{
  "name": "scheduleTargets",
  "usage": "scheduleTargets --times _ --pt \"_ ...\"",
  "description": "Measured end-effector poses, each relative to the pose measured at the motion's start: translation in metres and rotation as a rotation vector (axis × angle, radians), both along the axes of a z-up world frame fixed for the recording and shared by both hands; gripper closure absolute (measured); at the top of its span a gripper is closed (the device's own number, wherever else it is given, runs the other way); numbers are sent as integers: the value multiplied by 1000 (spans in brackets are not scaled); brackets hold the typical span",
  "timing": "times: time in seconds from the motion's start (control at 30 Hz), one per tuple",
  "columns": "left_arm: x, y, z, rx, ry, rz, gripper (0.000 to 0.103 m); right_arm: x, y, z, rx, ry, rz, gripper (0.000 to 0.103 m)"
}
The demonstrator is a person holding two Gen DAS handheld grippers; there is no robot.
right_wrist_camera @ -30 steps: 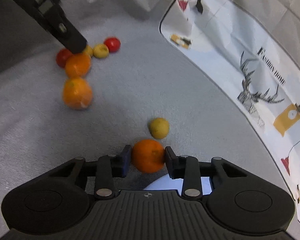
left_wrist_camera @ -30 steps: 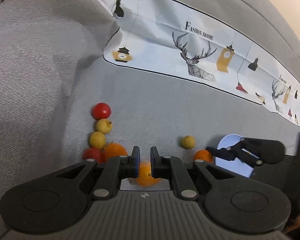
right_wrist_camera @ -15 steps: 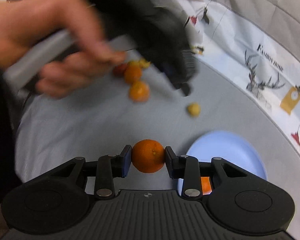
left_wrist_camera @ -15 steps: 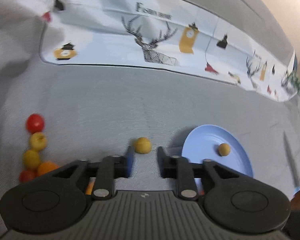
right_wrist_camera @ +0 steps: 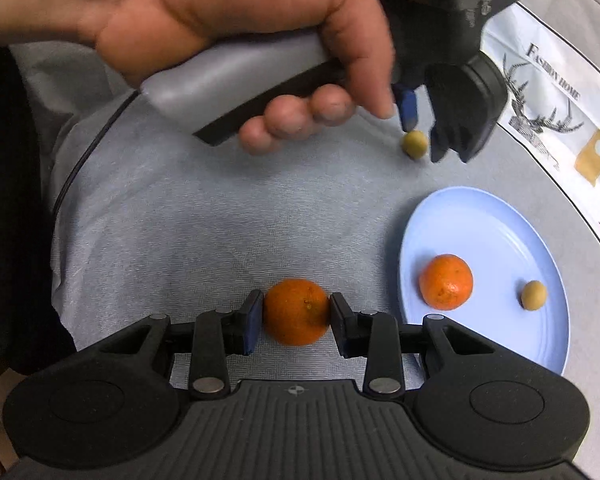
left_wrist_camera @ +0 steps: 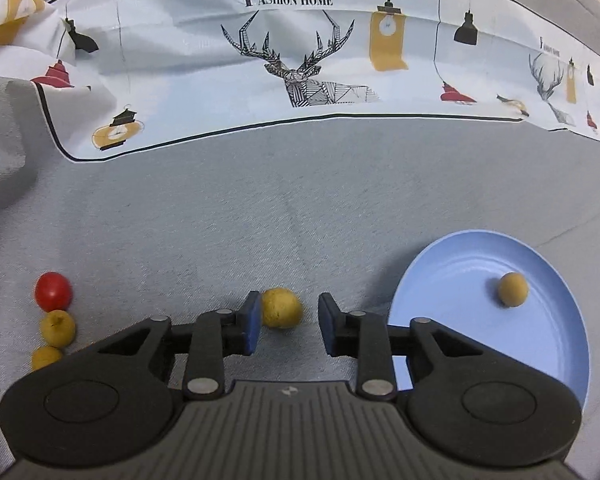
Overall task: Organize fruits
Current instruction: 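Grasp a yellow pear-shaped fruit with the left tool while the right tool holds the orange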
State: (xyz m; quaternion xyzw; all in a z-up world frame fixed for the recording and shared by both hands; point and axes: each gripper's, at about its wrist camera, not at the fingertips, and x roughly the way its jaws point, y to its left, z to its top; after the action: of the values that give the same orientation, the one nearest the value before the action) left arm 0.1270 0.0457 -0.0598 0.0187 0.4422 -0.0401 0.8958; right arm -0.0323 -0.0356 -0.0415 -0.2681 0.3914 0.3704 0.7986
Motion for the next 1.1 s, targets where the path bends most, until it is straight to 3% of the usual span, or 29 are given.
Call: scheduleTargets --times 0.37,0.57,0.83,0.93,1.0,1.1 --pt "-3 0 4 14 -25 20 78 3 -3 6 23 8 -26 66" --pt "-22 17 25 -24 -51 65 78 17 -25 40 153 7 -108 66" --pt "-77 30 60 -75 -92 134 78 22 -55 91 244 -150 -148 66" --pt "-96 27 66 -89 -85 155 78 28 -73 89 292 -173 -219 66" --pt "-102 23 66 -108 -77 143 78 35 -88 79 341 -131 -304 66" --pt "-98 15 65 -95 -75 112 78 48 -99 67 321 -95 -399 66"
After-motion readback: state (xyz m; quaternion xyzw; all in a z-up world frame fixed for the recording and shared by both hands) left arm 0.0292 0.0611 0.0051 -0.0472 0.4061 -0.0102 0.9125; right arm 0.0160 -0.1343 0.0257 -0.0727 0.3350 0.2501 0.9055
